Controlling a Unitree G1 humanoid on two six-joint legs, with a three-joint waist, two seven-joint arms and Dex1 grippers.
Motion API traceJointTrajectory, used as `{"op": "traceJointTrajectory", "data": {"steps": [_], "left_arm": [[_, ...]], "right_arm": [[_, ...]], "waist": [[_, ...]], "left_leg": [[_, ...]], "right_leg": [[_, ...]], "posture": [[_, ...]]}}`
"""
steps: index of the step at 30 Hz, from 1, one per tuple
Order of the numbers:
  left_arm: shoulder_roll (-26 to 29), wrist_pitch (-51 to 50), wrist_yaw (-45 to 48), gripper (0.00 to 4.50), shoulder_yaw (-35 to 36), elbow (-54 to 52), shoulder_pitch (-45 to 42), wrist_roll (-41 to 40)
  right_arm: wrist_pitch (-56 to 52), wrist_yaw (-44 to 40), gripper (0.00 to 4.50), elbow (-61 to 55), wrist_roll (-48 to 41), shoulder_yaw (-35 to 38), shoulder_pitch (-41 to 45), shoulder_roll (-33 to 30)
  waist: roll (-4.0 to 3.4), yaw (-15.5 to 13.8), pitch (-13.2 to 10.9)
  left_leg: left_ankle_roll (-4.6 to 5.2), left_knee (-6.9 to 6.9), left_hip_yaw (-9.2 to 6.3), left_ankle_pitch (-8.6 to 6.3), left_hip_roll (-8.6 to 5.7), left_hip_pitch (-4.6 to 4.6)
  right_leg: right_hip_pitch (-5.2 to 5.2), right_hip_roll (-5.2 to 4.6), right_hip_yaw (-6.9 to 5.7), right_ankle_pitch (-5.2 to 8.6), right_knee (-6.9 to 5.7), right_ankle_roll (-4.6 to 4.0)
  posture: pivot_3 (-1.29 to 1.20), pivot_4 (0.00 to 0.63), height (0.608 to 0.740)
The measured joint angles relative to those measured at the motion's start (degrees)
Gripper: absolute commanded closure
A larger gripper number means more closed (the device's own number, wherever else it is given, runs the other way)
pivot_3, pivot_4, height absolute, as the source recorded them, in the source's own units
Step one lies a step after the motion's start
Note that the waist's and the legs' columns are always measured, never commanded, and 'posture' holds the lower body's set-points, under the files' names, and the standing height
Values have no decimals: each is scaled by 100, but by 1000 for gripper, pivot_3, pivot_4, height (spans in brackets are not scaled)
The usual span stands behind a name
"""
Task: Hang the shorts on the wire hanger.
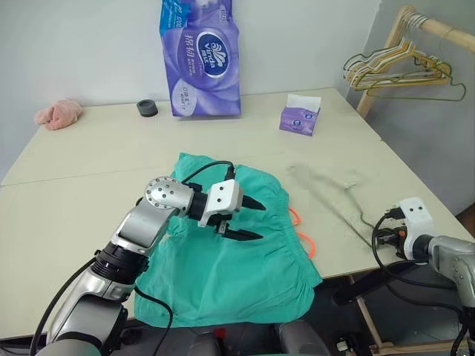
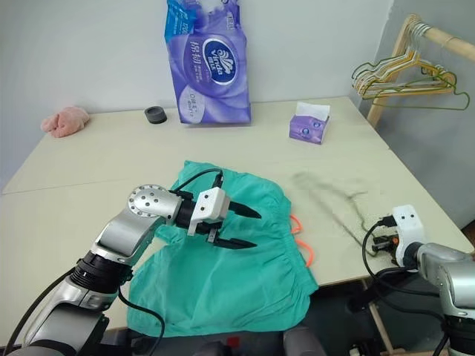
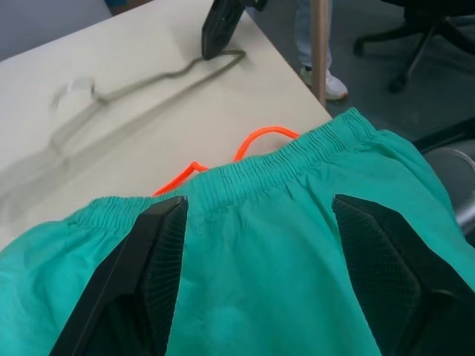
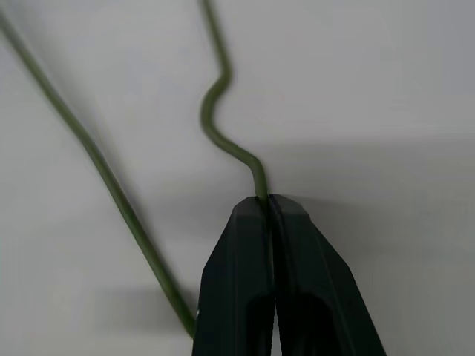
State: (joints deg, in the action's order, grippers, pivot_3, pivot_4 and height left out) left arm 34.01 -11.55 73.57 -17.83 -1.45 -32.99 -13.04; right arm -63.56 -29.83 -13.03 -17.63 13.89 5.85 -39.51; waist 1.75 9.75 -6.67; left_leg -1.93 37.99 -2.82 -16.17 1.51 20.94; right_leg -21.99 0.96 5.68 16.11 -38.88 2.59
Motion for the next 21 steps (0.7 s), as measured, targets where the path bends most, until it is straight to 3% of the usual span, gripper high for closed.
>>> {"op": "traceJointTrajectory", "data": {"steps": [10,15,21], "left_arm": [[-163,-268,-1007,1206,258,734,-204,295],[-247,-320,-1526,33,690,1482,-651,328],[-225,-824,-1587,33,1213,2303,-1130,102]], "right_arm": [[859,781,4459,442,481,-16,221,228],[1740,1012,4500,522,1002,-73,409,-75],[3001,1028,4500,424,1668,-394,628,-495]], "waist": [[-2,0,-2],[-37,0,-24],[-38,63,-24]], "left_leg": [[0,1,7,0,-4,4],[0,-3,9,0,-5,19],[0,-6,8,0,-3,18]], "right_leg": [[-6,-2,9,-1,0,1],[-24,-2,10,-1,-2,2],[-24,-1,9,0,-4,2]], "posture": [[-194,90,740],[-195,90,740],[-195,87,740]]}}
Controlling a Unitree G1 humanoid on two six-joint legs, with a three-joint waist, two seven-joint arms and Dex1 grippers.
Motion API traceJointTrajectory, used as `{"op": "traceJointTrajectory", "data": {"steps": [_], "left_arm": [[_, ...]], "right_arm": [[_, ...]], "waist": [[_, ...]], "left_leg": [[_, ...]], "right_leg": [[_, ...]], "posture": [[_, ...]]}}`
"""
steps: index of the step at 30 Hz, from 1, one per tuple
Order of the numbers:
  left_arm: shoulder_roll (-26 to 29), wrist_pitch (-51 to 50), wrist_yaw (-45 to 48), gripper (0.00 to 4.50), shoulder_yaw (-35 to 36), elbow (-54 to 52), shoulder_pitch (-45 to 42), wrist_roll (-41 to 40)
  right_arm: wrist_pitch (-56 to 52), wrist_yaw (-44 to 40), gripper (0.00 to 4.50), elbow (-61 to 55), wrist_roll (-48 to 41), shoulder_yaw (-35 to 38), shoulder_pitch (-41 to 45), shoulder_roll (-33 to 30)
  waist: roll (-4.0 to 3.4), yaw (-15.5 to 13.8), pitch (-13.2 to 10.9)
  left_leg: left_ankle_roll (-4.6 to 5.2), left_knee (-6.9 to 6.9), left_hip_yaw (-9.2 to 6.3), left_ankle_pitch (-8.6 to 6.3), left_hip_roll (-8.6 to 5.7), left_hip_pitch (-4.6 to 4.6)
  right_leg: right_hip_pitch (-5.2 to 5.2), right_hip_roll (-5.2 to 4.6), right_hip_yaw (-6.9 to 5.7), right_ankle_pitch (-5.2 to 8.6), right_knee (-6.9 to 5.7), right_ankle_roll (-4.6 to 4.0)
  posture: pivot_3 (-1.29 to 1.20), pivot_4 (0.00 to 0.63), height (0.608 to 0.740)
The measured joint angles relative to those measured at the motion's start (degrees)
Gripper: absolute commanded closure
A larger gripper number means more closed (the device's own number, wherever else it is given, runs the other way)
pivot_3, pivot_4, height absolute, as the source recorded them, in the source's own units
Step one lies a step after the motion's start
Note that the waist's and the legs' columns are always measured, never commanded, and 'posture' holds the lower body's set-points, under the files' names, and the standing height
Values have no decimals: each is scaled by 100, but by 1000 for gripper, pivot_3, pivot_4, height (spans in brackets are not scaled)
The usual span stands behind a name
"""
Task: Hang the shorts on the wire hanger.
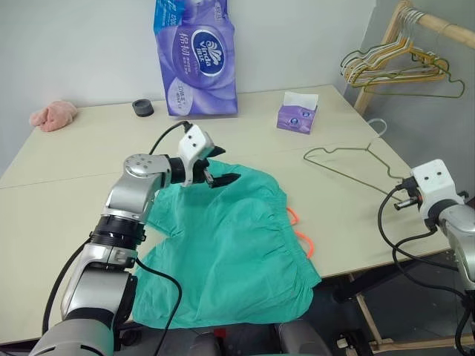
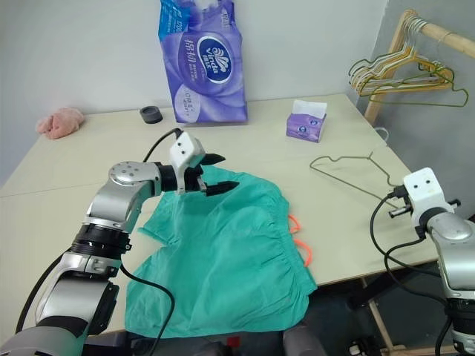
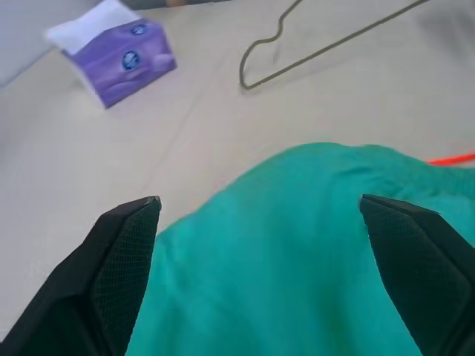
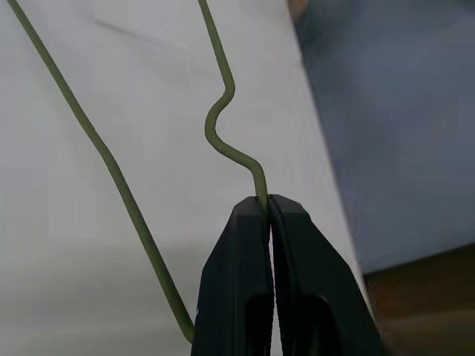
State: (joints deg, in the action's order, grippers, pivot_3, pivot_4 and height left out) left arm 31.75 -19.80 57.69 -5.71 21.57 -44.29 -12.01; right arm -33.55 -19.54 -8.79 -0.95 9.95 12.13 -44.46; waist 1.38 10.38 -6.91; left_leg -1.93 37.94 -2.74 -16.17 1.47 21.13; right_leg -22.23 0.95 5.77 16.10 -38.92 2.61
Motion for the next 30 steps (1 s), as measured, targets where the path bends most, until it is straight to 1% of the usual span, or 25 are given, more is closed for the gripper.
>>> {"op": "traceJointTrajectory", "data": {"steps": [4,8,13,16,22,26,30], "left_arm": [[20,-401,276,33,293,511,-329,-355],[220,-517,834,33,436,1003,-639,-553],[510,-389,1540,33,400,1576,-870,-495],[554,-127,1653,33,376,2156,-1096,-307],[549,302,1883,33,290,2631,-1274,-25],[534,449,2192,33,97,2608,-1217,124],[427,636,2286,33,-83,2616,-1111,318]], "right_arm": [[806,-80,4500,-180,421,-373,65,-153],[1701,-177,4500,-389,812,-688,319,-264],[2675,-217,4500,-419,1204,-870,497,-318],[3352,-291,4500,-427,1444,-1040,632,-370],[3994,-440,4500,-430,1567,-1147,741,-278],[4243,-555,4500,-445,1646,-1289,973,-153],[4468,-666,4500,-466,1707,-1390,1161,0]], "waist": [[0,60,-2],[-1,94,-3],[-1,99,-3],[-1,97,-3],[0,95,-3],[0,98,-3],[0,97,-3]], "left_leg": [[0,2,-1,0,-1,6],[0,1,-2,0,-1,6],[-1,1,-3,0,-2,6],[-1,3,-5,0,-2,7],[-1,3,-7,0,-2,13],[-1,4,-5,0,-2,12],[-1,5,-10,0,-1,12]], "right_leg": [[-4,-1,-2,1,0,1],[-5,-1,-4,1,0,1],[-6,-1,-5,1,-1,1],[-6,-1,-6,1,-1,1],[-8,-2,-8,0,-1,0],[-9,-3,-6,0,-4,-1],[-9,-2,-10,0,-6,-1]], "posture": [[-195,85,740],[-197,84,740],[-198,79,740],[-198,78,740],[-197,75,740],[-197,75,740],[-197,75,740]]}}
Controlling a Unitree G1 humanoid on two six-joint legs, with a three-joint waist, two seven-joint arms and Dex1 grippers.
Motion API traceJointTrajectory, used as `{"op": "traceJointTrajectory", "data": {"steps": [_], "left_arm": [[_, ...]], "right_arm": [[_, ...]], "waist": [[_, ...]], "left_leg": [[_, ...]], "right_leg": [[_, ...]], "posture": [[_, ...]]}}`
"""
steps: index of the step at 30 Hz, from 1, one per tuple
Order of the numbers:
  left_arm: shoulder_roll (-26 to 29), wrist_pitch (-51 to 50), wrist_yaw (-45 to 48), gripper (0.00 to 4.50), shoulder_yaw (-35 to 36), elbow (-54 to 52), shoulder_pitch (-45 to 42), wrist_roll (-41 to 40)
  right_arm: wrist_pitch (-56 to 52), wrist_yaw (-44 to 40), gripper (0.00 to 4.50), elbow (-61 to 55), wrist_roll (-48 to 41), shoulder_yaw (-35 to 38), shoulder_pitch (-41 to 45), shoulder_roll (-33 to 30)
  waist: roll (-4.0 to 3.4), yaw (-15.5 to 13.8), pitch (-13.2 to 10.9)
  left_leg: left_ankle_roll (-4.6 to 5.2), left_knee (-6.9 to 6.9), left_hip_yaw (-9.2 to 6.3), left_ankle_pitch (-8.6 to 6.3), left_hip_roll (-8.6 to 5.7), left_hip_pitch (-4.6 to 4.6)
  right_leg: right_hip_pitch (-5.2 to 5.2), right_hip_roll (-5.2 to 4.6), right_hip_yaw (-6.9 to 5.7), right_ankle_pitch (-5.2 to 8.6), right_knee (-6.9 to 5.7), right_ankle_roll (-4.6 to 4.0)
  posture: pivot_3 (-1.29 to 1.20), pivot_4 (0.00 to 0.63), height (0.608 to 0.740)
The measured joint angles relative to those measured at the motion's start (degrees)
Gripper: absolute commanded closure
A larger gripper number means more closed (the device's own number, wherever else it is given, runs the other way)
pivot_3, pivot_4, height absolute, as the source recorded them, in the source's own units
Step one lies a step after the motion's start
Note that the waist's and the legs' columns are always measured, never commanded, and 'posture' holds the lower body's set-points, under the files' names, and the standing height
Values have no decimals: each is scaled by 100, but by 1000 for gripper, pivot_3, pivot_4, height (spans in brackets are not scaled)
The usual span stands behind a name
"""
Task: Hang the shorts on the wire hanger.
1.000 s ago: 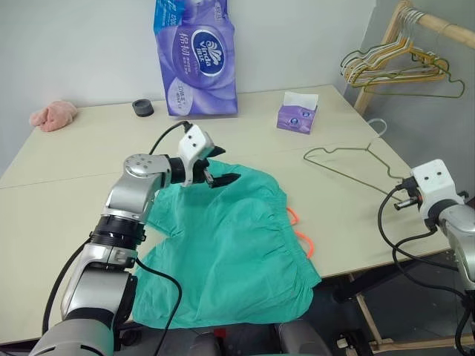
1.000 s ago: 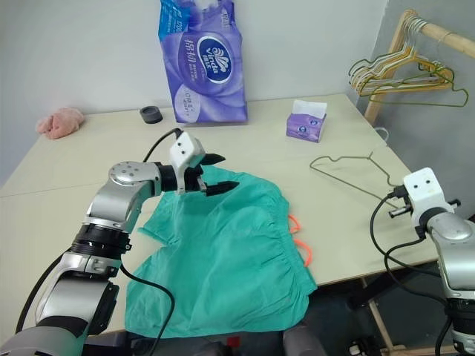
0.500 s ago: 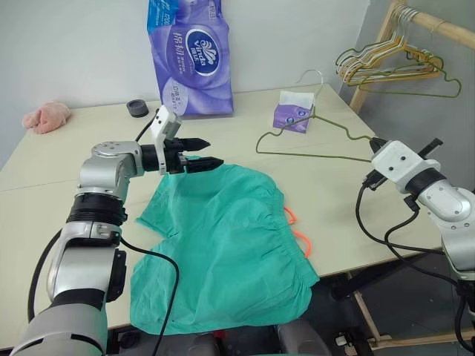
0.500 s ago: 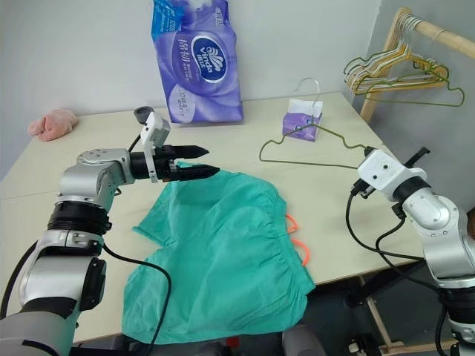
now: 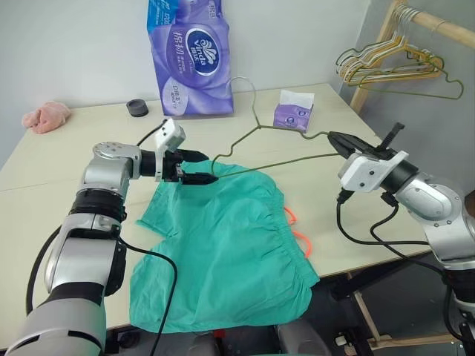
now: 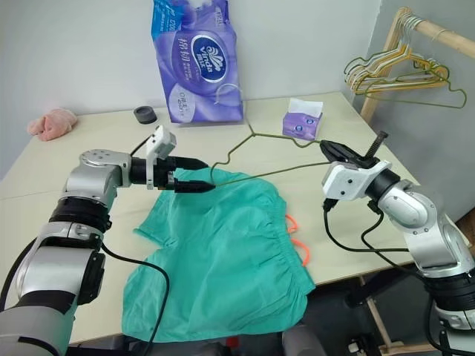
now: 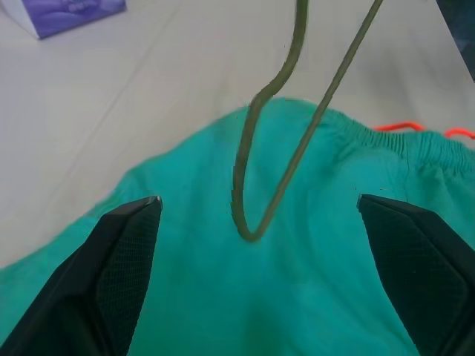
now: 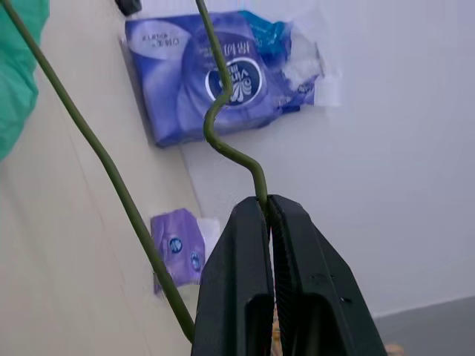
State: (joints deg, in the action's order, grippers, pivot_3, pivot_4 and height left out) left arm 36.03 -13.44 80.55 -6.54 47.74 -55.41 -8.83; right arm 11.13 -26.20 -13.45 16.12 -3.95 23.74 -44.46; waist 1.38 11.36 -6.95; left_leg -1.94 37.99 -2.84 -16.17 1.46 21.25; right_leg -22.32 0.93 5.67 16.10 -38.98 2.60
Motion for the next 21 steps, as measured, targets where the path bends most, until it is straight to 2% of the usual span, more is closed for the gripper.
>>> {"op": "traceJointTrajectory", "data": {"steps": [11,15,21], "left_arm": [[-250,-40,197,33,-58,-150,194,117],[-242,-259,510,875,-114,-472,402,99],[-204,-577,645,2699,-109,-720,513,84]], "right_arm": [[420,-254,4500,-89,68,-251,221,400],[430,-293,4500,-88,77,-250,221,453],[431,-314,4500,-86,78,-234,221,504]], "waist": [[0,9,0],[0,10,0],[0,11,0]], "left_leg": [[0,2,1,0,0,0],[0,2,0,0,0,0],[0,4,0,0,0,-2]], "right_leg": [[0,0,1,-15,0,-25],[0,0,0,-15,-2,-26],[1,0,0,-15,-3,-25]], "posture": [[-200,80,740],[-200,80,740],[-196,81,740]]}}
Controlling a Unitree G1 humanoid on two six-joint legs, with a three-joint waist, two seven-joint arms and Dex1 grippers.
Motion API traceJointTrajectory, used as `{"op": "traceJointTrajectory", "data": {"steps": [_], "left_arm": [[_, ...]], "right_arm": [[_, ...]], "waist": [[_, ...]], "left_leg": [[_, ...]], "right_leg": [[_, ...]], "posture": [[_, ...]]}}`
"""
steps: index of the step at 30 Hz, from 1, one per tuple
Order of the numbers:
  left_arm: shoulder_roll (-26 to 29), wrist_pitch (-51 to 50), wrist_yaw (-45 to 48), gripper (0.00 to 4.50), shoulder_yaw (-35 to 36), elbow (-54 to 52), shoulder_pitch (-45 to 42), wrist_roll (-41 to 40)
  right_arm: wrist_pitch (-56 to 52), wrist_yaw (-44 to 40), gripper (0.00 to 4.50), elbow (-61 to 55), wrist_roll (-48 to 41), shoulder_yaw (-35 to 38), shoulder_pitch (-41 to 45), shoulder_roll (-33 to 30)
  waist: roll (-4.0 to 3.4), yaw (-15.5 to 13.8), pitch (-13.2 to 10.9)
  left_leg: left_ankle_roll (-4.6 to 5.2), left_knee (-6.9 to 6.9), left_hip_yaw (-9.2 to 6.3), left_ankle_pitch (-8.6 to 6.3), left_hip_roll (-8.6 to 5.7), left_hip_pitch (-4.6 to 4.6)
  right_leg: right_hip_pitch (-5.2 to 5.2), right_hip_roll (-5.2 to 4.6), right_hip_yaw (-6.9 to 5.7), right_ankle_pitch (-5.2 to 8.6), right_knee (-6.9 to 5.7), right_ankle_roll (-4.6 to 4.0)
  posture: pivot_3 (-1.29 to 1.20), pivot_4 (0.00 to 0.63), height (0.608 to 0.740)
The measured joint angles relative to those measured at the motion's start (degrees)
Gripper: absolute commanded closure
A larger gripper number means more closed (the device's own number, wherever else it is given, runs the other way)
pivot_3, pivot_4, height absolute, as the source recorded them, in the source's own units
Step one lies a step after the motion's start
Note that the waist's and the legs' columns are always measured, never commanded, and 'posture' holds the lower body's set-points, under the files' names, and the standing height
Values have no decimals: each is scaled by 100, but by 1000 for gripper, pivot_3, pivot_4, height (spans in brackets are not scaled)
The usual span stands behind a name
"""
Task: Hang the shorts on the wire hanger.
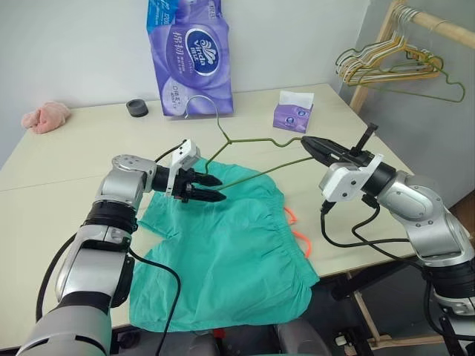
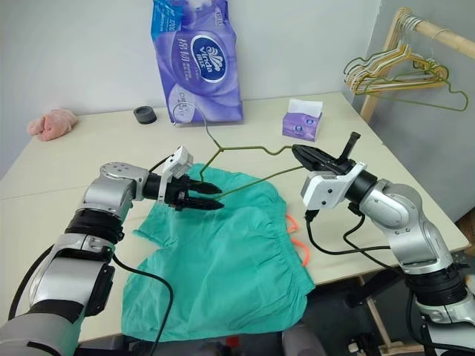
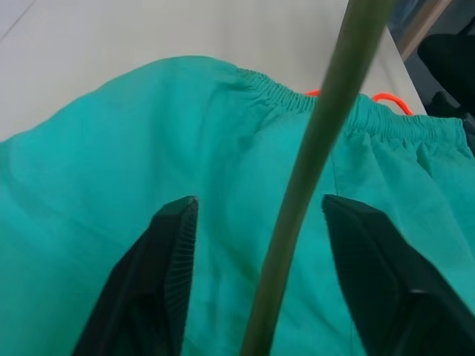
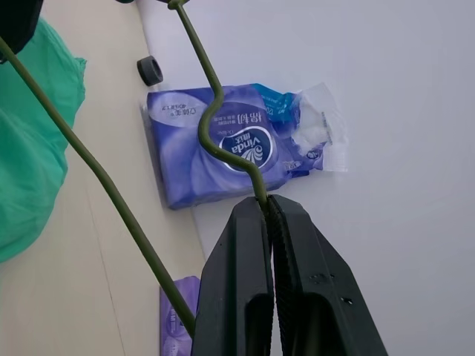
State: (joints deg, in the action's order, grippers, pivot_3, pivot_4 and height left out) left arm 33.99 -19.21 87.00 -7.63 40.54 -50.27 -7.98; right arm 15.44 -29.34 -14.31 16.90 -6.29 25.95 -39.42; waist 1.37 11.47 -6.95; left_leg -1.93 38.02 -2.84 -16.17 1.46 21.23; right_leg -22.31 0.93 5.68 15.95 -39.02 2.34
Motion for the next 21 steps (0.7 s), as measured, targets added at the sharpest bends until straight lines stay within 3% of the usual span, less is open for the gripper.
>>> {"op": "traceJointTrajectory", "data": {"steps": [5,12,16,21], "left_arm": [[12,-142,137,4127,0,-287,139,-45],[9,-336,249,4373,-20,-851,377,-204],[0,-537,-148,4484,88,-889,477,-243],[12,-507,-414,4500,103,-896,504,-232]], "right_arm": [[-41,-3,4500,16,-1,91,0,87],[-248,-88,4500,88,-22,211,-5,185],[-200,-418,3450,-126,-374,192,-308,139],[2,-674,1687,-323,-458,140,-421,-71]], "waist": [[0,-3,0],[0,0,0],[0,-8,0],[0,-9,0]], "left_leg": [[0,1,0,0,0,2],[0,1,-1,0,1,-3],[0,1,-4,0,1,-1],[0,6,-2,0,0,-1]], "right_leg": [[0,0,0,-1,1,-1],[1,0,0,-1,-4,-2],[2,0,-2,-1,-2,-1],[3,-2,0,-1,-2,-1]], "posture": [[-196,81,740],[-193,82,740],[-192,82,740],[-195,83,740]]}}
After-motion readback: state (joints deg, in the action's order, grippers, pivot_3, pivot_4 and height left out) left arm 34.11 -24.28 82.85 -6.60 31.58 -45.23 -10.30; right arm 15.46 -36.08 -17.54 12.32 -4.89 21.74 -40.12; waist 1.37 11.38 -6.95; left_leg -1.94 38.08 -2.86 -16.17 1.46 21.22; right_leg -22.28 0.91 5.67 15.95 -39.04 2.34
